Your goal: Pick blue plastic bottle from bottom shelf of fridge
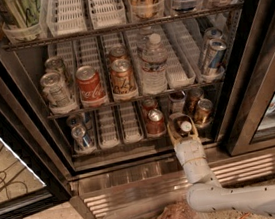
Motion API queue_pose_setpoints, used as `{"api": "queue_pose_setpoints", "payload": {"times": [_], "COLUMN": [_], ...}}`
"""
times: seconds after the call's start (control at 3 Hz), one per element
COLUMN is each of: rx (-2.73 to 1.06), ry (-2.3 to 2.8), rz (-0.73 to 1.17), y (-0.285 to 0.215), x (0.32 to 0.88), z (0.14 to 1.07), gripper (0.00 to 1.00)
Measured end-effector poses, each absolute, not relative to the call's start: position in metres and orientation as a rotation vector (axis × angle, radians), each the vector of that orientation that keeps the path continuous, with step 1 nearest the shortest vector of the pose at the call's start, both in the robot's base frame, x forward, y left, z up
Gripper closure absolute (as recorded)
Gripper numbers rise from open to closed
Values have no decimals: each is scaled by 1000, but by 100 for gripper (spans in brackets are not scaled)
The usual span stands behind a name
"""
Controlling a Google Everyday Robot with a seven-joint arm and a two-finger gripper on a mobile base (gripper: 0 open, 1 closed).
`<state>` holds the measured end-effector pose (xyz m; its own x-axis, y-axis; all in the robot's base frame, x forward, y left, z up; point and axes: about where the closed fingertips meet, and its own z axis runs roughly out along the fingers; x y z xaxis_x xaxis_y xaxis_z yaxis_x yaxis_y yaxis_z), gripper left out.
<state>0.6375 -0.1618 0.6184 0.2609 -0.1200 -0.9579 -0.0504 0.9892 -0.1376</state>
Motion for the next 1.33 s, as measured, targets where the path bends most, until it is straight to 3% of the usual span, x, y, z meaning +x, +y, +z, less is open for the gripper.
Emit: {"api": "queue_pose_setpoints", "payload": {"times": [1.33], "rx": [-209], "ry": [1260], "rz": [4], "y": [-164], "x": [567], "z": [658], "gripper": [100]}}
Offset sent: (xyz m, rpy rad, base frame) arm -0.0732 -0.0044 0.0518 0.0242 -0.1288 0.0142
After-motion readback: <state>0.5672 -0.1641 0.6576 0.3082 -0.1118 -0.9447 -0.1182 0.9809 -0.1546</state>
